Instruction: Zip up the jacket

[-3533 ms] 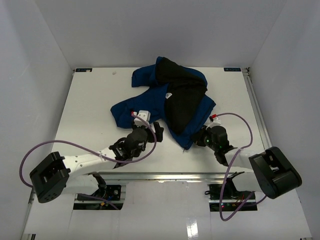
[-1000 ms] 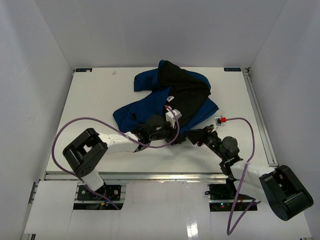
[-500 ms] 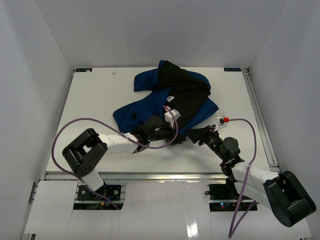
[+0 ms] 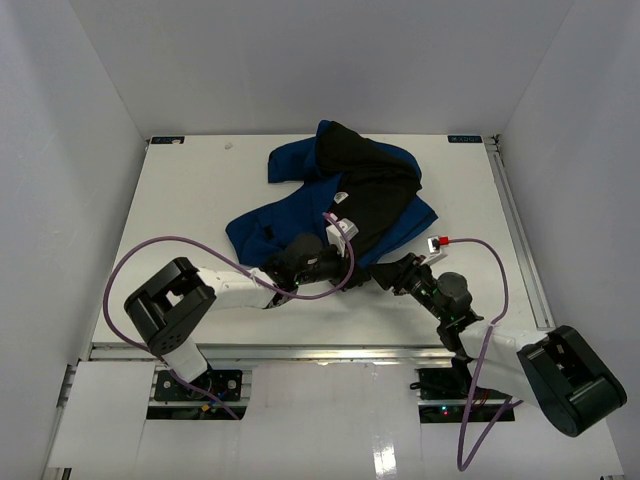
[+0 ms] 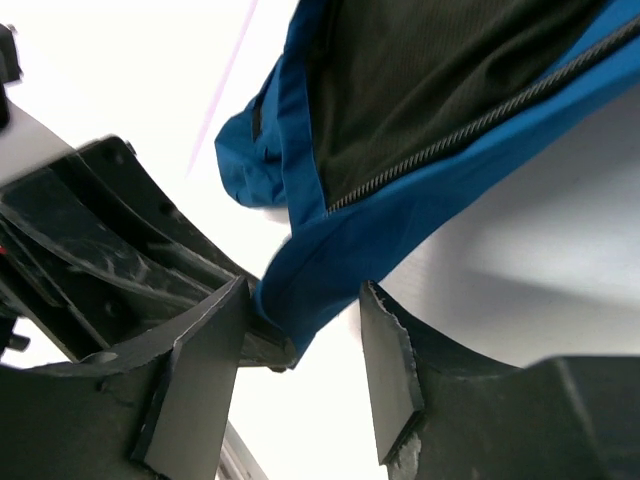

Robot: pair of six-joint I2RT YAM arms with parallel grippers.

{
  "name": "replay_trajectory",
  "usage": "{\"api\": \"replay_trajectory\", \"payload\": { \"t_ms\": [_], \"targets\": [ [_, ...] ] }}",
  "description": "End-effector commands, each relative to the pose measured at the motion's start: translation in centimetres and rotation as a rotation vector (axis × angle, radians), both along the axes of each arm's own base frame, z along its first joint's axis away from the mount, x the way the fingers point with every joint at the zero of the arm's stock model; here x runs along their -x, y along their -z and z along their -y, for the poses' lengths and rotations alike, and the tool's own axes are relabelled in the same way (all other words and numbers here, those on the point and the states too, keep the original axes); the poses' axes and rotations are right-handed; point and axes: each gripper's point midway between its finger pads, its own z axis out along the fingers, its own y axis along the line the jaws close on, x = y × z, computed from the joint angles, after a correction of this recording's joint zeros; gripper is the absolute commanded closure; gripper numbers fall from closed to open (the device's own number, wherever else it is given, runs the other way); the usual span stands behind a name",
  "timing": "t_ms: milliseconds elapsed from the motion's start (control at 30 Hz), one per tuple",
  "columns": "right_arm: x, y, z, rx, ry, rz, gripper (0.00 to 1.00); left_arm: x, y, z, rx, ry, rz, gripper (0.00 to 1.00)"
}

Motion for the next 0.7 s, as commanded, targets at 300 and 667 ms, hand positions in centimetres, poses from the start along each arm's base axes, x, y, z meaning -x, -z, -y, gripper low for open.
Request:
{"api": "replay_trajectory", "payload": {
  "t_ms": [300, 667],
  "targets": [
    [4.1, 3.9, 0.6, -0.027, -0.042, -0.058, 0.58, 1.3, -3.4, 0.6, 0.139, 0.070, 0.039, 1.00],
    [4.4, 2.9, -0.6, -0.102, -0.101, -0.045, 0.89, 1.8, -3.3, 0.6, 0.149, 0.090, 0.037, 0.91]
  ]
}}
